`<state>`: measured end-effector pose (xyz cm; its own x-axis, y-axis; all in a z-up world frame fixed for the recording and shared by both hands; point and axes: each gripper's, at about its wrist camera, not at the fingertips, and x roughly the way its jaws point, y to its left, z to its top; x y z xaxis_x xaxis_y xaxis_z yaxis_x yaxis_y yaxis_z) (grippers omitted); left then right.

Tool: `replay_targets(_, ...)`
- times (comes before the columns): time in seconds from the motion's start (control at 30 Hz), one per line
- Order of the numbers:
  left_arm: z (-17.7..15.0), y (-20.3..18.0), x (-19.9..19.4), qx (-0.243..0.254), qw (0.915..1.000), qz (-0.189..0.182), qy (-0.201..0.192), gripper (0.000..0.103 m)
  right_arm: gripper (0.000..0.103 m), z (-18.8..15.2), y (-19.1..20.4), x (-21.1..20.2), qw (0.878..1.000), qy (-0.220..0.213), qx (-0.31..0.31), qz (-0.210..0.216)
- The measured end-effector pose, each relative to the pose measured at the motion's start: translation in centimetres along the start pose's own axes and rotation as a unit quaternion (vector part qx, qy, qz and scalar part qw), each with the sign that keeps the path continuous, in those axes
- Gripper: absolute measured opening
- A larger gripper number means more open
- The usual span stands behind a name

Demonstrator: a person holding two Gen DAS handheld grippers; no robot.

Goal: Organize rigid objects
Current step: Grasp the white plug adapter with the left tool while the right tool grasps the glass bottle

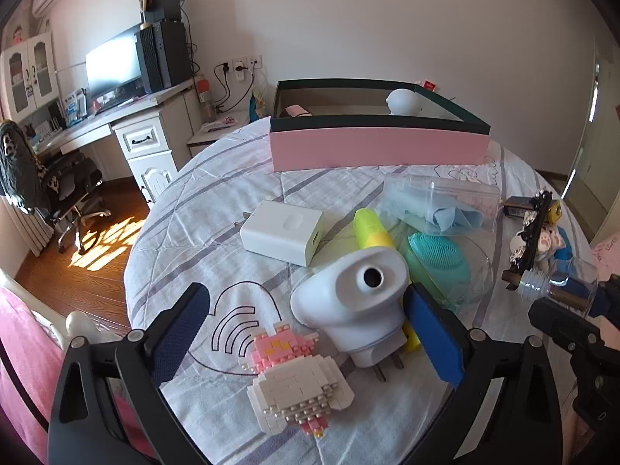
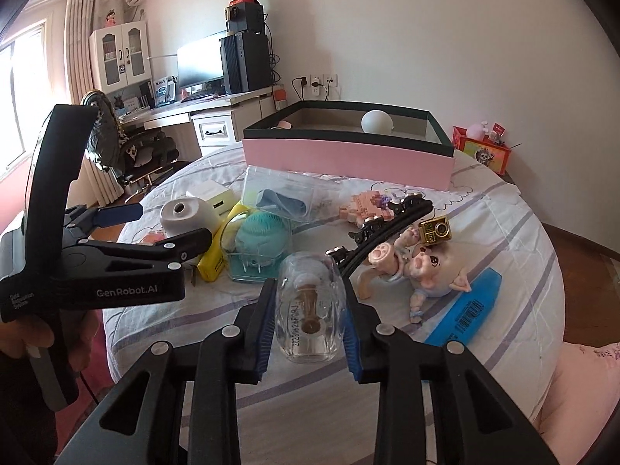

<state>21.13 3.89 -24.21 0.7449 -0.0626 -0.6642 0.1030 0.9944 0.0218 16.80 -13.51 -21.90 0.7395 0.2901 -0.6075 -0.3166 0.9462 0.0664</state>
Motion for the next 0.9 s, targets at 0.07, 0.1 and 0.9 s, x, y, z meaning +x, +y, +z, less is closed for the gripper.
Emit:
replay_targets(0.07, 0.2, 0.0, 0.4, -0.003, 0.9997, -0.025, 0.003, 0.077, 0.031, 0.1, -0.1, 0.1, 1.000, 0.003, 0.001, 0.002)
replay_targets(0.1, 0.2, -0.1, 0.6, -0.004, 0.9994, -0.034, 0.006, 0.069, 0.031, 0.1, -0.2, 0.1, 1.000, 0.001, 0.003, 0.005)
replay_targets(0.9, 5.3, -1.5, -4.9, 0.025, 0.9951, -0.060, -0.074, 0.055, 0.031, 7.1, 0.4, -1.3, 0.998, -0.067, -0.018, 0.003)
